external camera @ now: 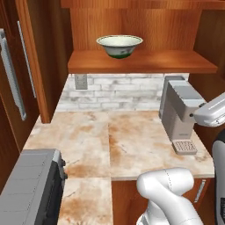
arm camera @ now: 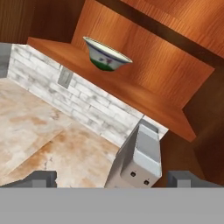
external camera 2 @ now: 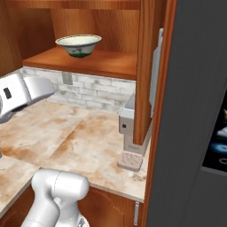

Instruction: Move the bowls from the cabinet to the plates on the dining table.

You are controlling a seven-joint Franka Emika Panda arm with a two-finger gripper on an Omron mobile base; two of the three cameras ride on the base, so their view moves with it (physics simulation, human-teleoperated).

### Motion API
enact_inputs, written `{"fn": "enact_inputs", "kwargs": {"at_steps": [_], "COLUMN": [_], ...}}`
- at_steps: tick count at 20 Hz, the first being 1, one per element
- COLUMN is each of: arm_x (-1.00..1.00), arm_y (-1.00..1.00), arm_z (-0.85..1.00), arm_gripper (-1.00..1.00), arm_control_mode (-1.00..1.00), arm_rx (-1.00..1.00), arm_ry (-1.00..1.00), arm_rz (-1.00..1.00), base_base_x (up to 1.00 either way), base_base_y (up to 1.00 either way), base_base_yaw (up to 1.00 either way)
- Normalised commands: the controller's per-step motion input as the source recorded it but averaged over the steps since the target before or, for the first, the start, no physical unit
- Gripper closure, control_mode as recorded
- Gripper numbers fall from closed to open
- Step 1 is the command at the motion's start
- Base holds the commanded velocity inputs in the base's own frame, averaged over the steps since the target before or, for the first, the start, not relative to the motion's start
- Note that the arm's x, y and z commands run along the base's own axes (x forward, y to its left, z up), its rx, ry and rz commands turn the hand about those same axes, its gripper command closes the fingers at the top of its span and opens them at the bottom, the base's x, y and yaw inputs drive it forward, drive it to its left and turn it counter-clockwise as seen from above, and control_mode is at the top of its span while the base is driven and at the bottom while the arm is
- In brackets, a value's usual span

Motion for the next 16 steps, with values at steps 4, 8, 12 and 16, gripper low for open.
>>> {"fn": "enact_inputs", "kwargs": {"at_steps": [4, 8, 12, 16], "arm_x": [0.00, 0.00, 0.00, 0.00], "arm_y": [0.00, 0.00, 0.00, 0.00], "arm_z": [0.00, 0.00, 0.00, 0.00], "arm_gripper": [-1.00, -1.00, -1.00, -1.00], "arm_control_mode": [1.00, 1.00, 1.00, 1.00], "arm_rx": [0.00, 0.00, 0.00, 0.00], "arm_ry": [0.00, 0.00, 0.00, 0.00], "arm_rz": [0.00, 0.00, 0.00, 0.00], "base_base_x": [0.39, 0.25, 0.17, 0.08], "base_base_y": [0.13, 0.08, 0.05, 0.00], "base_base_yaw": [0.00, 0.00, 0.00, 0.00]}}
